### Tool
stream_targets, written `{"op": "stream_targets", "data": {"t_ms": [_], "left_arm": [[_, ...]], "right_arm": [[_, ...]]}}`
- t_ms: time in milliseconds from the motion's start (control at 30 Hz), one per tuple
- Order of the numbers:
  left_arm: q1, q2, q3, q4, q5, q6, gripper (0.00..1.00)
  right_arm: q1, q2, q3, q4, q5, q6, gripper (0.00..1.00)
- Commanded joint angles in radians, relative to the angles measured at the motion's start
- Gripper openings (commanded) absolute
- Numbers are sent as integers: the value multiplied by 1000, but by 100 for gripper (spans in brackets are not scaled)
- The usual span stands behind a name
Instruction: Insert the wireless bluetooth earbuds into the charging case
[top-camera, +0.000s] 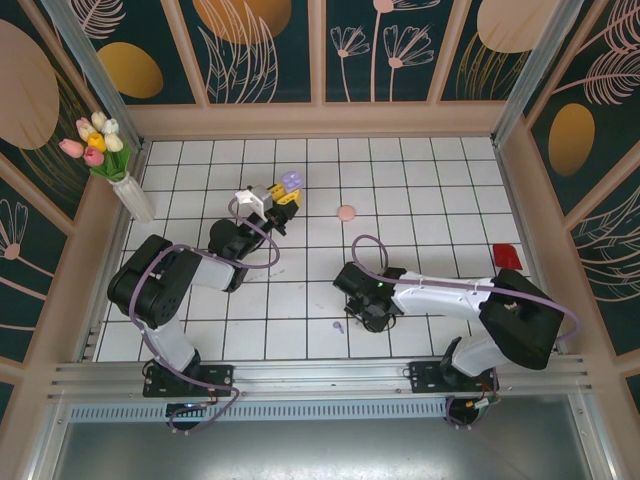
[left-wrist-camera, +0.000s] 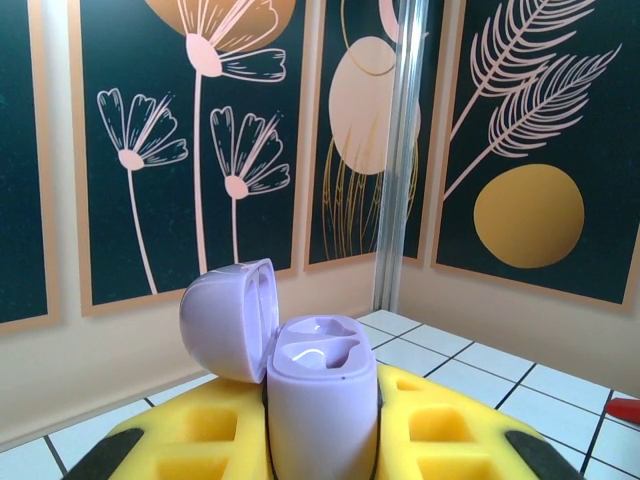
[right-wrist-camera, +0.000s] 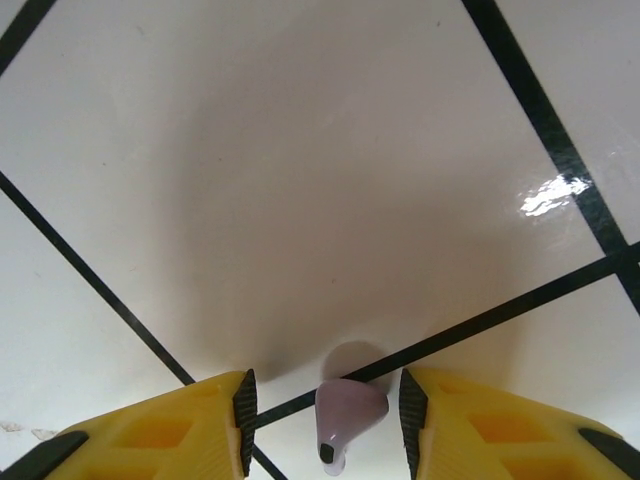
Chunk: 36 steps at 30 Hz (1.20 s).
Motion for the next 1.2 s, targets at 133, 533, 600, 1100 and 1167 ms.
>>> {"op": "stream_targets", "data": {"t_ms": [133,533,600,1100,1167], "left_arm": [[-6,4,14,225,26,10,0],[-8,7,25,207,29,1,0],[-8,6,25,203,30,2,0],[-10,-2,30,154,68,14,1],[-10,0,31,147,81,14,1]], "right_arm": [[5,40,-2,10,-7,-13,38],[-4,143,98,-39,-8,-193,24],[-7,167,126,-57,7,-229,22],[-163,98,163,40,153,-490,19],[-193,80,153,79,172,-534,19]]}}
